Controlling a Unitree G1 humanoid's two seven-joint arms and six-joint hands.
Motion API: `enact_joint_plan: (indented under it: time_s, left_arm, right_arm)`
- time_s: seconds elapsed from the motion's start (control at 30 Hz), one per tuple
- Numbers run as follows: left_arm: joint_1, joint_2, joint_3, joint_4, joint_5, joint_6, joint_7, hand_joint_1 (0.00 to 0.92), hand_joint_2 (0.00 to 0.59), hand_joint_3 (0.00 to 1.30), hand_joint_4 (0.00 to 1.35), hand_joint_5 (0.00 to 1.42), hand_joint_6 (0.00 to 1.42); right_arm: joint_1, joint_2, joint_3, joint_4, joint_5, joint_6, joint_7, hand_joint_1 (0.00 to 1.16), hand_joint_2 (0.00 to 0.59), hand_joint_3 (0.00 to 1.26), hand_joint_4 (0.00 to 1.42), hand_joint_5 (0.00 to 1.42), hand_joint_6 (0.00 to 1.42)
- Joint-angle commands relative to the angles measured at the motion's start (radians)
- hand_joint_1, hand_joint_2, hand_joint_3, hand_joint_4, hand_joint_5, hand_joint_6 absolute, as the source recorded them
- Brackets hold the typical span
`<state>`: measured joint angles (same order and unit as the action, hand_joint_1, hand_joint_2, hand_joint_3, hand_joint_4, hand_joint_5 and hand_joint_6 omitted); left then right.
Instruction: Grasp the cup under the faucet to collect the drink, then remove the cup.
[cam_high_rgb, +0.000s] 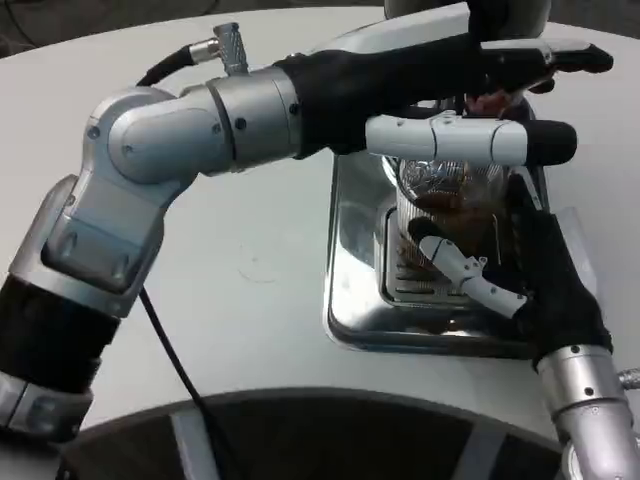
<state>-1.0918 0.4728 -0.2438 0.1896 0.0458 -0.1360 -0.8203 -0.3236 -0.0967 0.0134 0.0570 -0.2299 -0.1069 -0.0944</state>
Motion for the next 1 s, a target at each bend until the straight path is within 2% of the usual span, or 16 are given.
enact_joint_plan:
  time_s: [0.03,0.47,0.67,1.0]
  left_arm:
    - [0.033,0.02,-0.014,0.013,0.018,-0.002,-0.041,0.0,0.085,0.11,0.02,0.09,0.11]
    - [0.026,0.023,-0.016,0.026,0.022,-0.006,-0.044,0.0,0.09,0.11,0.03,0.09,0.11]
    - [0.024,0.024,-0.018,0.028,0.025,-0.007,-0.045,0.0,0.091,0.11,0.03,0.09,0.11]
    - [0.028,0.032,-0.02,0.034,0.03,-0.013,-0.045,0.0,0.083,0.11,0.02,0.09,0.11]
  right_arm:
    - [-0.002,0.014,0.006,0.027,0.009,-0.005,-0.008,0.69,0.226,0.0,0.0,0.03,0.0]
    - [-0.024,0.028,0.015,0.071,0.006,-0.036,-0.028,0.69,0.226,0.0,0.0,0.05,0.0]
    - [-0.026,0.037,0.022,0.091,-0.005,-0.061,-0.053,0.69,0.226,0.0,0.06,0.11,0.0]
    - [-0.034,0.067,0.027,0.132,-0.016,-0.113,-0.116,0.71,0.225,0.12,0.18,0.21,0.01]
